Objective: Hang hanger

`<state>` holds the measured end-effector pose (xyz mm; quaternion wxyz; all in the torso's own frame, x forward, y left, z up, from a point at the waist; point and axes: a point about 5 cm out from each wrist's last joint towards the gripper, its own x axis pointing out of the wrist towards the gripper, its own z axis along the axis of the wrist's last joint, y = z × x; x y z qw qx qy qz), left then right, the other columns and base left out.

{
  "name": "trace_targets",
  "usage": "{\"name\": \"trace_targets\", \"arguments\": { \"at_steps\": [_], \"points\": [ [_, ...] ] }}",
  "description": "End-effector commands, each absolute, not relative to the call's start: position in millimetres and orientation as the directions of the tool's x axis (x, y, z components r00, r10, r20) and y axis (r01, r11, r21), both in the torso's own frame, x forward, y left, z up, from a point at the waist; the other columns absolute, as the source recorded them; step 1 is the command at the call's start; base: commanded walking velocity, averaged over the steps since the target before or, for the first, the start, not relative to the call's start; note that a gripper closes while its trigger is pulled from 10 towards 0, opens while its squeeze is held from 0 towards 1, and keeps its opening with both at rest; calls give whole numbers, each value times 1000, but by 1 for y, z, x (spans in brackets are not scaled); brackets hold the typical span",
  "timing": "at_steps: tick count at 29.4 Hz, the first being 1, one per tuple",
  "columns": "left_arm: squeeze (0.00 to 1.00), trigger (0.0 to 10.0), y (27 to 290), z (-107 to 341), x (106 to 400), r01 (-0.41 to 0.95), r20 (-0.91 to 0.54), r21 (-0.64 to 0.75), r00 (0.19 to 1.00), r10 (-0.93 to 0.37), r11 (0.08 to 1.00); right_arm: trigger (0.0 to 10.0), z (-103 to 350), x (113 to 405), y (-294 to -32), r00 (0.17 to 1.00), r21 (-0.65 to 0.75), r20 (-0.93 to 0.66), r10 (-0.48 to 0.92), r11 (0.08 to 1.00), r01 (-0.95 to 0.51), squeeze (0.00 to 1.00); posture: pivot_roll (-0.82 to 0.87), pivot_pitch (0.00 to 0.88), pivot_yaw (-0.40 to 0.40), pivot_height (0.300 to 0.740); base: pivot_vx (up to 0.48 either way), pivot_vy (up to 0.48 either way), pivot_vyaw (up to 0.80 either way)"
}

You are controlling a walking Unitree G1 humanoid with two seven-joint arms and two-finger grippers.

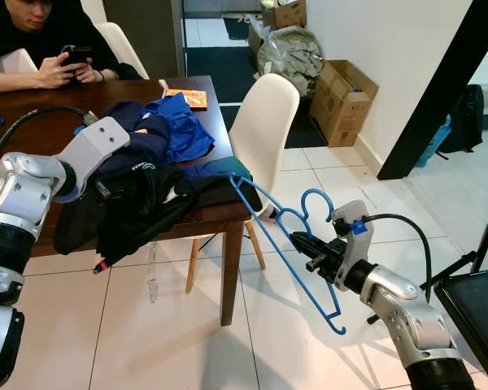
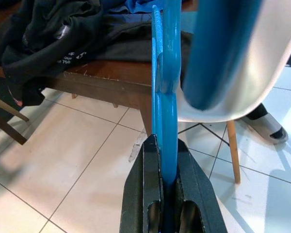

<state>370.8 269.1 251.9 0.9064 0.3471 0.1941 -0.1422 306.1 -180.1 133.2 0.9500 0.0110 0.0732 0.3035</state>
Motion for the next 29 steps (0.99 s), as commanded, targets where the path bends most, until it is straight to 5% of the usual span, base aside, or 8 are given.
{"name": "trace_targets", "arguments": {
  "at_steps": [1,16,29],
  "points": [
    [0,10000,270,249,372,384,-452,558,884,-119,735,10000,134,304,-183,804,75,-131,579,815,-575,0,-13,139,-24,740,0,0,0],
    [0,10000,244,223,391,372,-426,426,887,-180,825,10000,137,299,-190,799,43,-159,580,812,-582,0,-63,175,-44,740,0,0,0],
    [0,10000,257,212,391,297,-443,451,893,-78,842,10000,137,298,-192,794,40,-175,583,810,-586,0,-68,189,-52,740,0,0,0]
  ]
}}
